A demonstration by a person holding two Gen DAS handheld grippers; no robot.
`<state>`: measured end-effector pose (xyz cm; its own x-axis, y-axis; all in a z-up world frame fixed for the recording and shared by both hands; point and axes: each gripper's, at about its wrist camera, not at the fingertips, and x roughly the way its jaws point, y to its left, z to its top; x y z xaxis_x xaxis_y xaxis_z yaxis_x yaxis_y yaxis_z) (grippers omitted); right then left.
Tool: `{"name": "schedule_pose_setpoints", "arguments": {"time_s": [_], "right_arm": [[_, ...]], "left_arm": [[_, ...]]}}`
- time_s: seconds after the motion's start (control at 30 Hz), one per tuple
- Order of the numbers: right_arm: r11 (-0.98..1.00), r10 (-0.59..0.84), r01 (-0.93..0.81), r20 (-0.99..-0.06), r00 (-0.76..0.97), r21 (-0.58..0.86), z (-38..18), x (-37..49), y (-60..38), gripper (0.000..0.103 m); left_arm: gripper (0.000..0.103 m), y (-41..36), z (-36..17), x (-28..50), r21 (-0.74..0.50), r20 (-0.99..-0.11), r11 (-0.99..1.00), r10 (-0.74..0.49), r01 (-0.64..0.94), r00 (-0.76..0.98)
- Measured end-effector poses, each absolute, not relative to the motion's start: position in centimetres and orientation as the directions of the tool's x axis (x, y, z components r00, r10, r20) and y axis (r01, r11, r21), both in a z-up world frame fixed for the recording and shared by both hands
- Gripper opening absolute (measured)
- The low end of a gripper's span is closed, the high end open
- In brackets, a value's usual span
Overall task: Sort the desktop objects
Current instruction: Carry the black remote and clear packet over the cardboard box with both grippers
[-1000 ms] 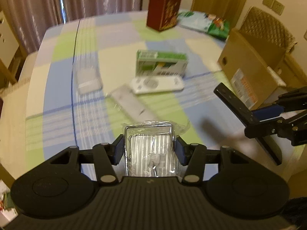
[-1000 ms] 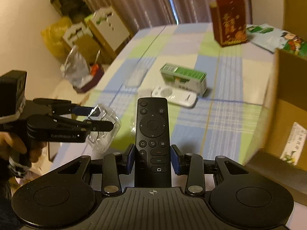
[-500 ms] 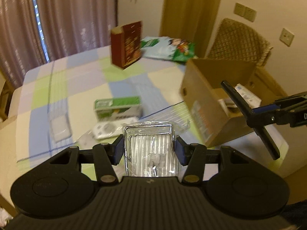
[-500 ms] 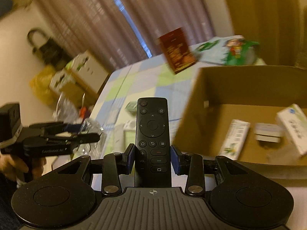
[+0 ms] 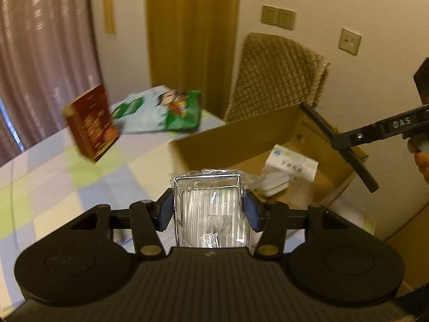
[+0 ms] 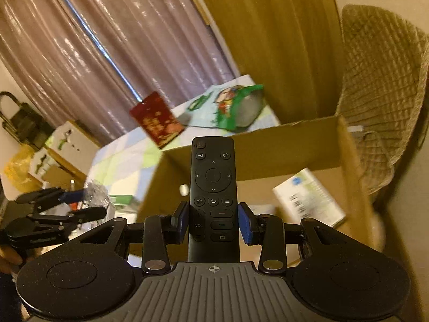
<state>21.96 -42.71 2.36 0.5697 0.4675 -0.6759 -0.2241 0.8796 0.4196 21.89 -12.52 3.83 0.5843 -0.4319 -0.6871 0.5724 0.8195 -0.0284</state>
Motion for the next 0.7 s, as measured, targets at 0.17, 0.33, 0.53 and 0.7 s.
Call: {"name": "schedule_pose_setpoints", "arguments": {"time_s": [0.17, 0.33, 0.53, 0.7], "right_arm": [[0.899, 0.437, -0.27, -0.72, 0.539, 0.344, 2.4, 24.1, -44.2, 0.038], [0.904, 0.404, -0.341, -0.773, 0.489, 0.257, 1.5, 26.0, -44.7, 0.038], [0.889, 0.376, -0.416, -0.824, 0.423, 0.192, -0.8, 28.1, -44.2, 0.038], [0.879, 0.357, -0.446, -0.854, 0.379, 0.17, -2.7, 29.6, -44.0, 0.038]], "left_arm": [[0.049, -16.2, 3.3, 23.5, -0.029, -0.699, 0.799, -0.446, 0.601, 0.559], [0.049, -18.5, 2.4, 24.8, -0.017, -0.724, 0.796, -0.427, 0.605, 0.542], [0.049, -20.2, 0.7, 26.5, -0.013, -0.757, 0.827, -0.375, 0.562, 0.535], [0.049, -21.4, -1.1, 27.7, -0.011, -0.787, 0.856, -0.326, 0.517, 0.523]]}}
